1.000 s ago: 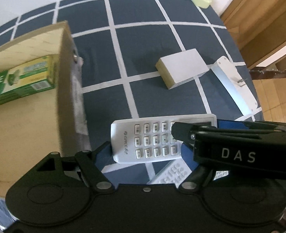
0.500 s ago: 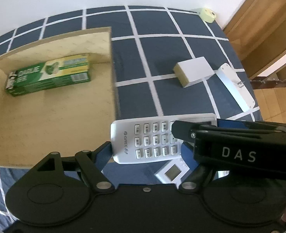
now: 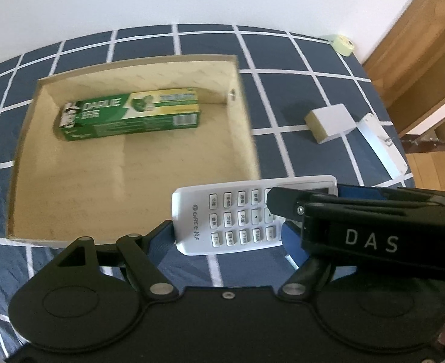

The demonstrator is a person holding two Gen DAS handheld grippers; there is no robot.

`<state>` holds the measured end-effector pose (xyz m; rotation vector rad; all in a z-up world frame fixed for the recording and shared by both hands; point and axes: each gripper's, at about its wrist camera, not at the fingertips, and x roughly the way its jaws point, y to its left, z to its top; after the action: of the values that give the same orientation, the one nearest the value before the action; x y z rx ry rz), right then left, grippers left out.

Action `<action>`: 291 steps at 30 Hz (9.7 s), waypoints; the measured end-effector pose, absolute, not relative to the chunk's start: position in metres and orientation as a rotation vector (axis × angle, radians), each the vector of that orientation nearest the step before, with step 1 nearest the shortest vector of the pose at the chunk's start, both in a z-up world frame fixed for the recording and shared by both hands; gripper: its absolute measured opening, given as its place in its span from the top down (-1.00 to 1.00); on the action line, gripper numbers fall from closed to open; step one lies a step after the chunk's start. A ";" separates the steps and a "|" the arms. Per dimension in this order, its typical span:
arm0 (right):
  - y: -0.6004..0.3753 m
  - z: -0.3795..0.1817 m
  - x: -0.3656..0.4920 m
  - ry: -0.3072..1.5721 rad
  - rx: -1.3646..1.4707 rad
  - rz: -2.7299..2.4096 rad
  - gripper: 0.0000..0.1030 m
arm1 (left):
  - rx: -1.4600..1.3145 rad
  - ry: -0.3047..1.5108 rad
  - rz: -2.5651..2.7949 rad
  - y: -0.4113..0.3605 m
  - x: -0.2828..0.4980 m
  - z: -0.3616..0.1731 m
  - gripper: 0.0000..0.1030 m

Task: Organize objects
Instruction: 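Carry the white remote with the left gripper over the cardboard box, then lower the remote beside the toothpaste box and open the left gripper, then move the left tool to the white screen remote on the bed and grasp it, then lift the screen remote with the left gripper and carry it over the box, then lower the screen remote beside the first remote and open the left gripper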

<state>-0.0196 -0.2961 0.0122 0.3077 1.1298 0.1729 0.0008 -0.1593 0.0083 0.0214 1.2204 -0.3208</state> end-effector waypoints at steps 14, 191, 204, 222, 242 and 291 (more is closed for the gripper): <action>-0.228 0.003 0.007 1.150 0.270 0.217 -0.27 | -0.027 1.235 -0.274 -0.094 0.025 -0.002 -0.46; -0.408 -0.119 0.001 1.424 -0.089 0.496 -0.75 | -0.415 1.397 0.155 -0.276 -0.064 -0.139 -0.98; -0.401 -0.143 0.008 1.489 -0.106 0.530 -0.37 | -0.449 1.441 0.141 -0.280 -0.054 -0.153 -0.73; -0.406 -0.145 0.009 1.489 -0.101 0.571 -0.18 | -0.458 1.428 0.113 -0.286 -0.052 -0.148 -0.28; -0.411 -0.084 -0.010 1.374 0.021 0.550 -0.18 | -0.322 1.345 0.086 -0.286 -0.057 -0.082 -0.27; -0.213 -0.005 0.006 1.176 0.299 0.237 -0.18 | -0.010 1.253 -0.246 -0.084 0.028 -0.001 -0.27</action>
<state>0.0065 -0.2126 -0.0052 0.2986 1.1761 0.2374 0.0281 -0.0837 -0.0014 -0.0097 1.2529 -0.2459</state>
